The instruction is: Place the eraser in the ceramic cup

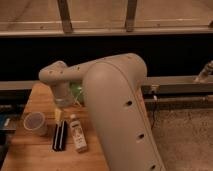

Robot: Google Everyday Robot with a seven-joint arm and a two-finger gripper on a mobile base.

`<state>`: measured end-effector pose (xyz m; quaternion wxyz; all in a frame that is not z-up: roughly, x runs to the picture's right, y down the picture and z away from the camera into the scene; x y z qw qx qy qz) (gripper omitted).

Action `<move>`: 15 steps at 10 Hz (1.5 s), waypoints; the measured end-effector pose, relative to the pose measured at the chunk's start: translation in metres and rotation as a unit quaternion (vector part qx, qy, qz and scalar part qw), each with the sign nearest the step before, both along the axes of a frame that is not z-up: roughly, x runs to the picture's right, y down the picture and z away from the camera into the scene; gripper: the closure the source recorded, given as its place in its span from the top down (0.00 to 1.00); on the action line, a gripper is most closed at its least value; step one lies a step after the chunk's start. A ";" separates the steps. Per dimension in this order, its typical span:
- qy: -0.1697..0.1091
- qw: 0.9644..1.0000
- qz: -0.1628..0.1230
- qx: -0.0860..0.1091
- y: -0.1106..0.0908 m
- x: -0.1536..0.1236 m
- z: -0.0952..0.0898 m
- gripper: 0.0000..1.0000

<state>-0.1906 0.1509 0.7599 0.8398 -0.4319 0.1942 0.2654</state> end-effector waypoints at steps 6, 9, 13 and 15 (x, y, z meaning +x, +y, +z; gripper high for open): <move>-0.065 0.997 -0.028 -0.026 0.030 -0.044 -0.014 0.80; -0.082 0.995 -0.044 -0.044 0.048 -0.063 -0.008 0.80; -0.077 0.993 -0.058 -0.072 0.072 -0.079 0.017 0.80; -0.057 0.994 -0.051 -0.075 0.074 -0.074 0.033 0.80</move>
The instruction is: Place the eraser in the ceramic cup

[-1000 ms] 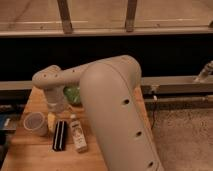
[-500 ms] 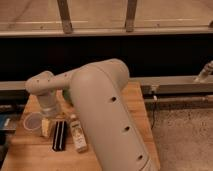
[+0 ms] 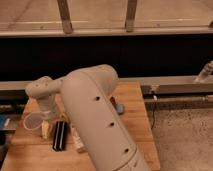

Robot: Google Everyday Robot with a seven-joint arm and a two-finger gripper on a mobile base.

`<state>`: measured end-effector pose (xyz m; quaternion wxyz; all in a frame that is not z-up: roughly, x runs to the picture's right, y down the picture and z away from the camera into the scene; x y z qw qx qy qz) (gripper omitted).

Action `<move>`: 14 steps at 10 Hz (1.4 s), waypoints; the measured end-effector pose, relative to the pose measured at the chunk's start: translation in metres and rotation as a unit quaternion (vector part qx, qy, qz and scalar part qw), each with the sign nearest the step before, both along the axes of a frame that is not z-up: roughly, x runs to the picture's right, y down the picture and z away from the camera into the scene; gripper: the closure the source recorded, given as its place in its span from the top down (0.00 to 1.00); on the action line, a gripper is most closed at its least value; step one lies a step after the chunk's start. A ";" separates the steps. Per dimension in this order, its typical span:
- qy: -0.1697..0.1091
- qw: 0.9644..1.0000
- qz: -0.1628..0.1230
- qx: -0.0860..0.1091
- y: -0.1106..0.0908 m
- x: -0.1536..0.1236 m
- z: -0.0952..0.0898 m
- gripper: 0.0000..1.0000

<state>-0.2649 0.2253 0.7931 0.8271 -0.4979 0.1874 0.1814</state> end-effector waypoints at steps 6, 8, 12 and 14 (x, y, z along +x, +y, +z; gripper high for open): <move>0.057 0.998 0.020 0.021 -0.013 0.026 0.010 0.80; 0.066 0.997 0.025 0.022 -0.014 0.029 0.015 0.80; 0.104 0.990 0.071 0.059 -0.021 0.036 0.016 0.80; 0.121 0.983 0.106 0.085 -0.026 0.041 0.013 0.80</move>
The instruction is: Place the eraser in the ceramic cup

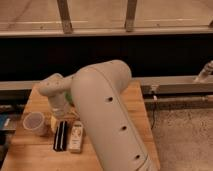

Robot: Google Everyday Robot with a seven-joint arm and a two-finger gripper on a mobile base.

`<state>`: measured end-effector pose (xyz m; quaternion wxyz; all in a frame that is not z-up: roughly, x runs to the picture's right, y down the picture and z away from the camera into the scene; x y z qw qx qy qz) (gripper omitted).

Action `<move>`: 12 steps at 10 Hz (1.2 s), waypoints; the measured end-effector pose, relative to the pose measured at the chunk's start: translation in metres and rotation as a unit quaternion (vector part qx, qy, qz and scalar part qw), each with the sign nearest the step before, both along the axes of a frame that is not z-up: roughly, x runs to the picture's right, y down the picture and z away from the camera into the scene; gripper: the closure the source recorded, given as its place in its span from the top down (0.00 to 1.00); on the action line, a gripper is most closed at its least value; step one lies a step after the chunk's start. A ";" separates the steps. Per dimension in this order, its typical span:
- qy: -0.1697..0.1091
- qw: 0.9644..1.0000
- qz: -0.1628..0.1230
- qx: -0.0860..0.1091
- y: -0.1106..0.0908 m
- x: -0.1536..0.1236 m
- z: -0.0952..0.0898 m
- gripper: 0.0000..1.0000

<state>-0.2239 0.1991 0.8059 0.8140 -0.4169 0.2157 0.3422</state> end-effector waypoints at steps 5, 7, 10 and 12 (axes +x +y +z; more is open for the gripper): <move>0.003 1.000 0.014 -0.010 0.007 -0.009 0.001 0.80; 0.012 1.000 0.011 -0.020 0.011 -0.016 0.002 0.80; 0.035 0.999 -0.001 -0.028 0.016 -0.023 0.002 0.80; 0.046 0.998 -0.008 -0.034 0.017 -0.024 0.006 0.80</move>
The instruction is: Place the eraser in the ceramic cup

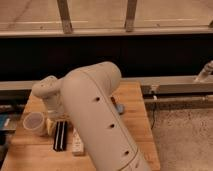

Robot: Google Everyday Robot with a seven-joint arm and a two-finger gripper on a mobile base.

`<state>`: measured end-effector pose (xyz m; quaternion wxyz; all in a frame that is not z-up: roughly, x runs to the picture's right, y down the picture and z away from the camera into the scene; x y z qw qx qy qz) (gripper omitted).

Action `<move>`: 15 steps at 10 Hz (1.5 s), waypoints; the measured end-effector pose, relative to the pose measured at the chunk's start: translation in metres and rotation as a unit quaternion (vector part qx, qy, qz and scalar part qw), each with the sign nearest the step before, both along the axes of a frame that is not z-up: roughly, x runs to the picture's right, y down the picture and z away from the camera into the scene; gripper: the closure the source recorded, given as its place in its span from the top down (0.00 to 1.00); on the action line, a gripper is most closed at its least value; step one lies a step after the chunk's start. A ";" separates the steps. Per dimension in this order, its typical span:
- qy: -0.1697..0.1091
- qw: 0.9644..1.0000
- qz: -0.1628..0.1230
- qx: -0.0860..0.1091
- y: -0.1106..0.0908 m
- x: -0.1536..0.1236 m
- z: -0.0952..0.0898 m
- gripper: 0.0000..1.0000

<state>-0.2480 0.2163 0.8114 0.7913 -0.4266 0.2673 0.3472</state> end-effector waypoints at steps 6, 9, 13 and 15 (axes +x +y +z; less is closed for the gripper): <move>0.013 1.000 -0.012 -0.023 0.008 -0.003 0.014 0.80; 0.015 0.999 -0.010 -0.028 0.008 -0.002 0.020 0.80; 0.014 0.999 -0.016 -0.029 0.009 -0.007 0.020 0.62; 0.017 0.999 -0.016 -0.029 0.008 -0.005 0.020 0.41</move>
